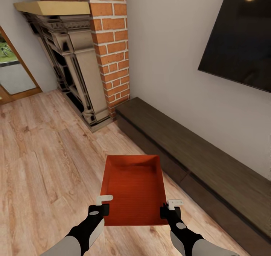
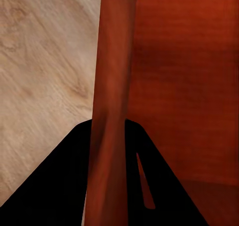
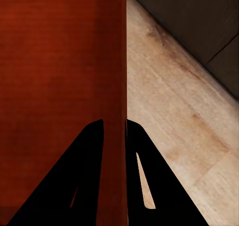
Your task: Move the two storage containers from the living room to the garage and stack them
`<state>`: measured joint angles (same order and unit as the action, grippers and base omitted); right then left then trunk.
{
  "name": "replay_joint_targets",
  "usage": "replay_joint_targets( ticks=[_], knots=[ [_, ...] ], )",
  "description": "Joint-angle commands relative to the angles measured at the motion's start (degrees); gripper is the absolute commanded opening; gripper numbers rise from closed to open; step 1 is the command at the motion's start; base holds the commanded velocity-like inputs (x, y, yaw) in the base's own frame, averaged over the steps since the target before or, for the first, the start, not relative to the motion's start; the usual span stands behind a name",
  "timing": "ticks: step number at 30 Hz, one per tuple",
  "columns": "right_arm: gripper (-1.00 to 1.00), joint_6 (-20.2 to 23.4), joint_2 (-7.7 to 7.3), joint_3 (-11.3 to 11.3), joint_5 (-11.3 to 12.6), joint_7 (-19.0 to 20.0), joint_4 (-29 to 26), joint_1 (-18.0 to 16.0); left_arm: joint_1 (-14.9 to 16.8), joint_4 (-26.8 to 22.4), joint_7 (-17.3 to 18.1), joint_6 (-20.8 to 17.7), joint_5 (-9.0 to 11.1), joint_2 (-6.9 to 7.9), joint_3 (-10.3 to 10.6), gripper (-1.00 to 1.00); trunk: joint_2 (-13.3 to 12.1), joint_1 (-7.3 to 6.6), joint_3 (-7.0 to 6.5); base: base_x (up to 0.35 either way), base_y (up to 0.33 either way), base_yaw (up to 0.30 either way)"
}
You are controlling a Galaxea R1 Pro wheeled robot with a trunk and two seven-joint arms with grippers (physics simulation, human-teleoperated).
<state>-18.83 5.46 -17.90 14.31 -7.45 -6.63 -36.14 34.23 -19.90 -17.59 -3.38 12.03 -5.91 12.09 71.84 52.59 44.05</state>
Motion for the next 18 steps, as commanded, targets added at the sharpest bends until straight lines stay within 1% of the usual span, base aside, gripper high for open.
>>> replay_joint_targets(
  ticks=[1, 18],
  knots=[
    [-1.0, -0.07, 0.03, 0.12, 0.01, 0.14, -0.05, 0.01, 0.05, -0.23, -0.69, -0.4, 0.54, 0.03, -2.16, -1.0, -0.39, -0.23, -0.24, 0.0, 0.0, 0.0],
    [-1.0, -0.07, 0.01, 0.15, 0.01, 0.15, -0.05, 0.01, 0.05, -0.29, -0.69, -0.4, 0.54, 0.07, -2.16, -1.0, -7.21, -3.96, -4.75, 0.0, 0.0, 0.0]
  ],
)
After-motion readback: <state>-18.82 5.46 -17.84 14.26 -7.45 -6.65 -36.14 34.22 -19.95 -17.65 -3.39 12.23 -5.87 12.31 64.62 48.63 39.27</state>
